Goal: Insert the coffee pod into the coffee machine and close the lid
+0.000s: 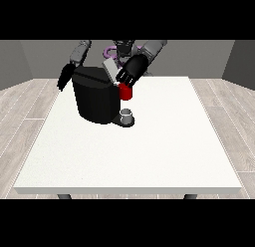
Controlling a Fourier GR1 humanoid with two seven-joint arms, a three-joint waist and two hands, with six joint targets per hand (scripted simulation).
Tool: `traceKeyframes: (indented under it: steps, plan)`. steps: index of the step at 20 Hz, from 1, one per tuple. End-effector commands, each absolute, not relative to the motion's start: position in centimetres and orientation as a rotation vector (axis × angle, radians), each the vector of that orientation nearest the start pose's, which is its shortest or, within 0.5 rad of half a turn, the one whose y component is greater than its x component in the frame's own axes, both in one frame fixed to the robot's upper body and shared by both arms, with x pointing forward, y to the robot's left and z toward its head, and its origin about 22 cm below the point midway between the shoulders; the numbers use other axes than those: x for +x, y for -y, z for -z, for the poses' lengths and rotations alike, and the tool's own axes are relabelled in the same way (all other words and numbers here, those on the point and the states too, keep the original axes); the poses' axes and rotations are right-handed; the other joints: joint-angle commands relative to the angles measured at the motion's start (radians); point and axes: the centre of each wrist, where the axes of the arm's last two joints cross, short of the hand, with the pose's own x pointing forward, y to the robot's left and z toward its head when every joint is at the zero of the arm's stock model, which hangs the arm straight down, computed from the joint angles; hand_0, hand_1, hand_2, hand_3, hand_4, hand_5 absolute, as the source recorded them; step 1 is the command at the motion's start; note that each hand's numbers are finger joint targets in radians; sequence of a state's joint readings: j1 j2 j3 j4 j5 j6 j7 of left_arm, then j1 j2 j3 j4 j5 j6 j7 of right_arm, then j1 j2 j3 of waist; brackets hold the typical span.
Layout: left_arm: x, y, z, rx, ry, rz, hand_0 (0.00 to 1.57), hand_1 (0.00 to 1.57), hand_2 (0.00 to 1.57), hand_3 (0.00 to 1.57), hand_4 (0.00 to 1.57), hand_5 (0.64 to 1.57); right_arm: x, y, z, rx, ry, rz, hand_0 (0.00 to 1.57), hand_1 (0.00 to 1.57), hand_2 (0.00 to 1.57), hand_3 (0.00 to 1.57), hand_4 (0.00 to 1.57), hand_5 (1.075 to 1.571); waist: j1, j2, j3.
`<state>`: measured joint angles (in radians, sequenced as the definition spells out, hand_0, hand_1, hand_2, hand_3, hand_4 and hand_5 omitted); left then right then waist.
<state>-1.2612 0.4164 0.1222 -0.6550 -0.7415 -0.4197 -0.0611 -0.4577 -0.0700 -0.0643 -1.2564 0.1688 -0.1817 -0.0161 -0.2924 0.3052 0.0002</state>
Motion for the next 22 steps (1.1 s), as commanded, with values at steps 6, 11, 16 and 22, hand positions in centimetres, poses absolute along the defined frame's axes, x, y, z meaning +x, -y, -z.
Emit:
traceKeyframes:
  steps: [6, 11, 16, 22]
  plan:
    - [46.3, -23.6, -27.3, 0.623, 1.606, 1.124, 1.21, 1.21, 1.24, 1.20, 0.35, 1.571, 34.8, 21.0, -5.4, -0.249, 1.692, -0.103, 0.00, 0.00, 0.00, 0.00, 0.00, 1.571, 0.001, 0.002, -0.0001]
    - [46.1, -23.2, -29.3, 0.687, 1.654, 1.097, 1.18, 1.18, 1.20, 1.17, 0.35, 1.571, 35.2, 21.9, -5.6, -0.236, 1.724, -0.115, 0.00, 0.00, 0.00, 0.00, 0.00, 1.571, -0.012, 0.031, 0.0003]
    - [46.1, -25.1, -28.1, 0.752, 1.558, 1.178, 1.22, 1.22, 1.23, 1.10, 0.00, 1.571, 35.2, 21.9, -6.7, -0.259, 1.698, -0.118, 0.00, 0.00, 0.00, 0.00, 0.00, 1.571, -0.007, -0.017, -0.0002]
    - [46.1, -24.8, -27.7, 0.836, 1.574, 1.221, 1.17, 1.17, 1.17, 1.02, 0.00, 1.571, 35.0, 20.5, -6.3, -0.252, 1.731, -0.104, 0.00, 0.00, 0.00, 0.00, 0.00, 1.571, -0.012, 0.028, 0.0001]
